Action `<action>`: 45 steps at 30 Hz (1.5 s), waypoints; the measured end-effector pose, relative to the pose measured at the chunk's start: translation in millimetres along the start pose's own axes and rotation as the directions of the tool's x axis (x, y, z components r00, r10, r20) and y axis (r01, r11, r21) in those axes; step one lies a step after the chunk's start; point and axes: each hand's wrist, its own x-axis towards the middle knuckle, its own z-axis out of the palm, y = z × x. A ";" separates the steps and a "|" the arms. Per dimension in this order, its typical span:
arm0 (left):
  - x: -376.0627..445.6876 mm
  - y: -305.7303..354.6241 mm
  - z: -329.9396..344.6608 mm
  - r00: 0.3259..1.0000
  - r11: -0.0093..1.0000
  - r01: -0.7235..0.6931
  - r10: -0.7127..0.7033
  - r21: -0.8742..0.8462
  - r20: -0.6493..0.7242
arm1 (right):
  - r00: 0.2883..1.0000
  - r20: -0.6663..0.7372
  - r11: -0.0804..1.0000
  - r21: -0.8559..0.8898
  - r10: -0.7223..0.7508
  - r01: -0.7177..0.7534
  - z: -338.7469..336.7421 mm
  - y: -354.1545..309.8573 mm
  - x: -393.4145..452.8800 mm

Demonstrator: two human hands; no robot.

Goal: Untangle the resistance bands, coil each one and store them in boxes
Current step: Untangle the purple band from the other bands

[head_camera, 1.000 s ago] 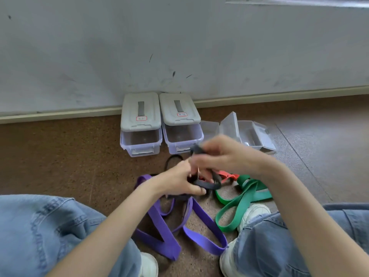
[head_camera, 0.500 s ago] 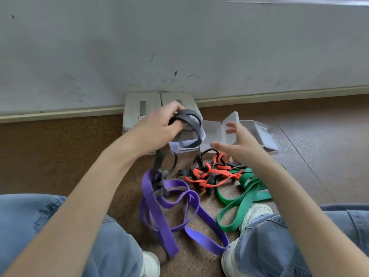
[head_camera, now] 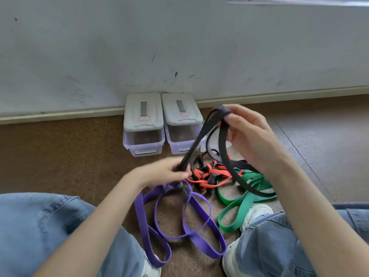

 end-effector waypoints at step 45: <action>-24.8 65.4 -41.9 0.933 0.961 -0.156 0.068 -0.227 -0.354 | 0.858 -0.022 0.652 -0.641 0.512 -0.406 -6.0 51.2 -12.8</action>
